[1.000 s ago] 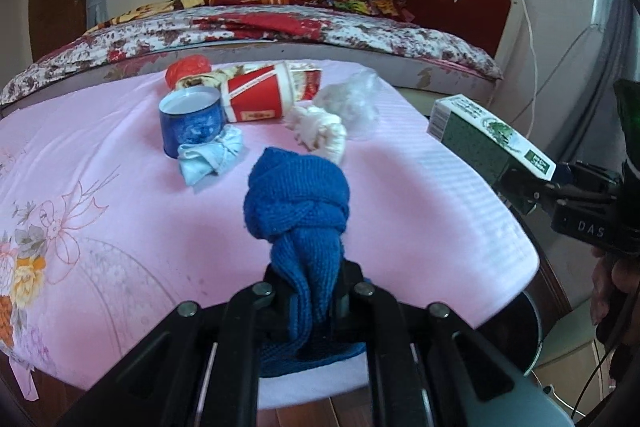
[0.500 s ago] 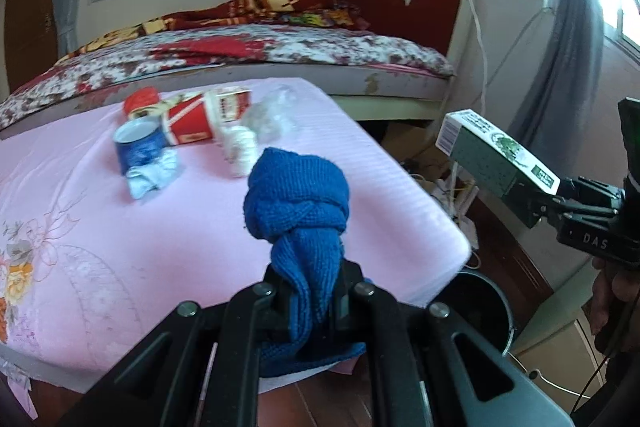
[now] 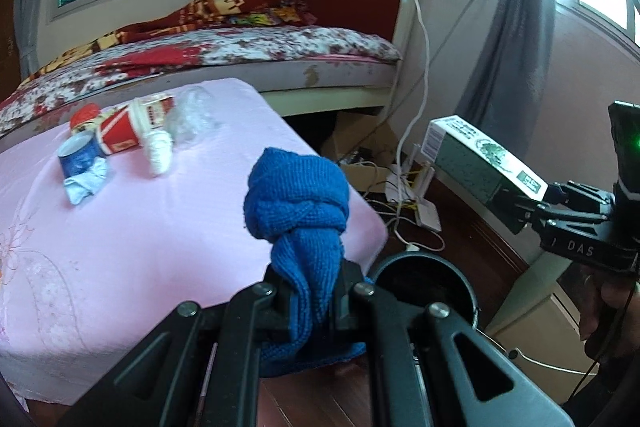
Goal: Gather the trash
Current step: 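Carry the carton and blue cloth over the black bin and release both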
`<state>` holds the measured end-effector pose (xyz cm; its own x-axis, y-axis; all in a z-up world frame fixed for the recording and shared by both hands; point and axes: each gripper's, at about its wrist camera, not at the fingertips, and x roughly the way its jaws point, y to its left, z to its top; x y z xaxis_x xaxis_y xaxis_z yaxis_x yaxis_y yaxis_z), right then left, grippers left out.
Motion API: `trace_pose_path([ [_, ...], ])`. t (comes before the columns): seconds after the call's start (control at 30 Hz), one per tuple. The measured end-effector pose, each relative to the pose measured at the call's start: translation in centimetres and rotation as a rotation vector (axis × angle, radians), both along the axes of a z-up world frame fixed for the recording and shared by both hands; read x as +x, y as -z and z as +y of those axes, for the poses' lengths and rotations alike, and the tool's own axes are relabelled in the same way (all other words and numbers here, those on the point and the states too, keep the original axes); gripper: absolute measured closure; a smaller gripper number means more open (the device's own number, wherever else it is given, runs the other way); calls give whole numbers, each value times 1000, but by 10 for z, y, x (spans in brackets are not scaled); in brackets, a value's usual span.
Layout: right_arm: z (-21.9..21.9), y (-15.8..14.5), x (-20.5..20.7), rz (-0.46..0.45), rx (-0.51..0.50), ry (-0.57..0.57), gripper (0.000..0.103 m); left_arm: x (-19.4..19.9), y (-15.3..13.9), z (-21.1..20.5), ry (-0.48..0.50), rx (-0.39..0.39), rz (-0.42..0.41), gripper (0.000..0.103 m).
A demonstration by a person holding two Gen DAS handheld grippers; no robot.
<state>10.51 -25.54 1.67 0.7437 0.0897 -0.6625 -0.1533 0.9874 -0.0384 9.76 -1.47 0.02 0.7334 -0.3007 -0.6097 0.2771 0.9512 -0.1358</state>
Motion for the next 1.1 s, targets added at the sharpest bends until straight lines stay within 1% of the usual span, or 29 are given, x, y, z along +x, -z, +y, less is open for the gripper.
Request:
trace_pose_path([
  [0.33,-37,6,-31,7,26,85,47,-7,-1,-40,91,9,-1,93],
  [0.53,-60,22,-39,47,23,134,47,-10,7,-72,166,36,13,93],
  [0.8,-88,46,-42,96,36,181,47,-7,28,-117,256,69,54,93],
  [0.97,-98,64,-37,131,45,190,47,-3,44,-135,291,83,83,93],
  [1.1,-102,82,-29,171,48,187,47,0,58,-141,309,89,113,93],
])
